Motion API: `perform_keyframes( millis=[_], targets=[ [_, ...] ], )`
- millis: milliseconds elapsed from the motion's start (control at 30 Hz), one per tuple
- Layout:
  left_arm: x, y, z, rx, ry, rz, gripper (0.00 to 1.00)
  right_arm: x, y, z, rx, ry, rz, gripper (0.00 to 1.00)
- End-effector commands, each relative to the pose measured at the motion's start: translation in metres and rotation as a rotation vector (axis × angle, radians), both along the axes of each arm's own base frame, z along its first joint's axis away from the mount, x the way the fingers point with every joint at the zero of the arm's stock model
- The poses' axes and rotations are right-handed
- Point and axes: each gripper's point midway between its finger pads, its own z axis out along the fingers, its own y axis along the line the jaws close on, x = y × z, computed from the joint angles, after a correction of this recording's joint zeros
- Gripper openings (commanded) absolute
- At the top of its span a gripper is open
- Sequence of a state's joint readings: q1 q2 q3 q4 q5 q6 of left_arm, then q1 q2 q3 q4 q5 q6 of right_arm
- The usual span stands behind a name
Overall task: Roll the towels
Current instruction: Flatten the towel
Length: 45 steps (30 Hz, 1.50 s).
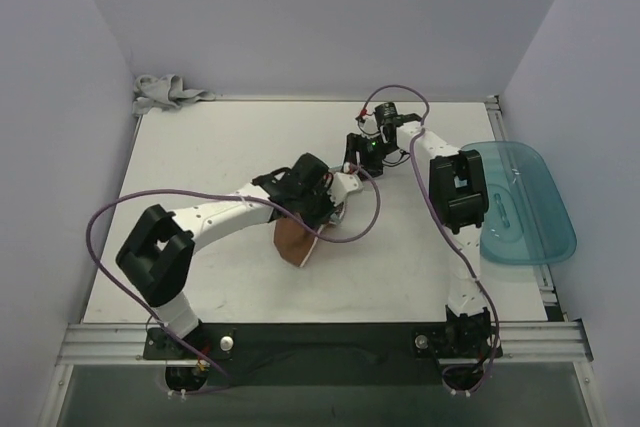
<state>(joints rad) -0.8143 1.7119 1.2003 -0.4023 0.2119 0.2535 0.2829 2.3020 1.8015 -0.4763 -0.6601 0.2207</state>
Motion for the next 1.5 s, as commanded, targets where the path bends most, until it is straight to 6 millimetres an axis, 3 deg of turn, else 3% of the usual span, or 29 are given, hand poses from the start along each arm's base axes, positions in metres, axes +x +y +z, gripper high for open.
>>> perform_keyframes(
  millis=[0,100,133,200,233,267,300,367,467,567,633,733,833,867,933,967,1000,1167,1200,1233,1267,1367,1400,1467],
  targets=[
    [0.016,0.014,0.065,-0.143,-0.026,0.069,0.00,0.001,0.009,0.007,0.012,-0.002,0.009,0.54],
    [0.037,0.060,0.078,-0.165,-0.032,0.211,0.00,0.000,0.008,0.006,0.010,0.001,0.010,0.54],
    [0.040,0.077,0.074,-0.155,-0.020,0.262,0.00,0.000,0.008,0.006,0.012,0.001,0.012,0.54],
    [0.057,0.123,0.081,-0.159,-0.047,0.396,0.00,-0.002,0.008,0.003,0.007,0.005,0.013,0.53],
    [0.058,0.139,0.079,-0.149,-0.040,0.443,0.00,-0.002,0.009,0.002,0.005,0.006,0.016,0.52],
    [0.064,0.171,0.069,-0.128,-0.029,0.534,0.00,-0.003,0.011,0.000,0.005,0.010,0.021,0.52],
    [0.063,0.185,0.073,-0.126,-0.045,0.570,0.00,-0.004,0.011,-0.002,0.005,0.015,0.021,0.51],
    [0.053,0.221,0.051,-0.046,-0.022,0.650,0.00,-0.005,0.015,-0.005,0.005,0.020,0.031,0.49],
    [0.036,0.248,0.033,0.037,-0.006,0.682,0.00,-0.008,0.020,-0.009,0.003,0.024,0.047,0.42],
    [0.021,0.280,0.011,0.167,-0.012,0.734,0.00,-0.012,0.022,-0.013,-0.003,0.026,0.064,0.26],
    [0.015,0.297,0.000,0.222,0.003,0.760,0.00,-0.016,0.022,-0.016,-0.002,0.035,0.075,0.02],
    [0.017,0.320,-0.011,0.270,0.034,0.816,0.00,-0.024,0.017,-0.017,-0.004,0.042,0.087,0.00],
    [0.019,0.336,-0.023,0.298,0.097,0.848,0.00,-0.032,0.010,-0.008,-0.005,0.022,0.103,0.00],
    [0.019,0.331,-0.026,0.280,0.123,0.828,0.00,-0.042,0.006,-0.012,-0.011,0.033,0.122,0.00],
    [0.015,0.342,-0.036,0.290,0.192,0.856,0.00,-0.045,-0.003,0.002,-0.008,-0.008,0.136,0.00],
    [0.014,0.344,-0.038,0.280,0.210,0.859,0.00,-0.056,-0.009,-0.002,-0.017,0.007,0.145,0.00],
    [0.012,0.345,-0.042,0.284,0.236,0.860,0.00,-0.056,-0.014,0.010,-0.013,-0.032,0.160,0.00],
    [0.007,0.334,-0.044,0.225,0.314,0.817,0.00,-0.065,-0.045,0.027,-0.054,-0.073,0.177,0.00],
    [0.006,0.327,-0.044,0.187,0.333,0.794,0.00,-0.056,-0.050,0.032,-0.093,-0.094,0.181,0.01],
    [0.006,0.323,-0.044,0.177,0.342,0.780,0.00,-0.063,-0.053,0.034,-0.109,-0.061,0.197,0.10],
    [0.009,0.320,-0.040,0.159,0.341,0.771,0.01,-0.061,-0.052,0.037,-0.108,-0.057,0.195,0.28],
    [0.009,0.310,-0.035,0.113,0.372,0.746,0.22,-0.059,-0.034,0.056,-0.057,-0.069,0.192,0.41],
    [0.010,0.309,-0.031,0.100,0.366,0.745,0.39,-0.060,-0.028,0.059,-0.042,-0.067,0.193,0.42],
    [0.013,0.307,-0.020,0.066,0.337,0.744,0.51,-0.058,-0.012,0.066,-0.009,-0.071,0.203,0.42]
  ],
)
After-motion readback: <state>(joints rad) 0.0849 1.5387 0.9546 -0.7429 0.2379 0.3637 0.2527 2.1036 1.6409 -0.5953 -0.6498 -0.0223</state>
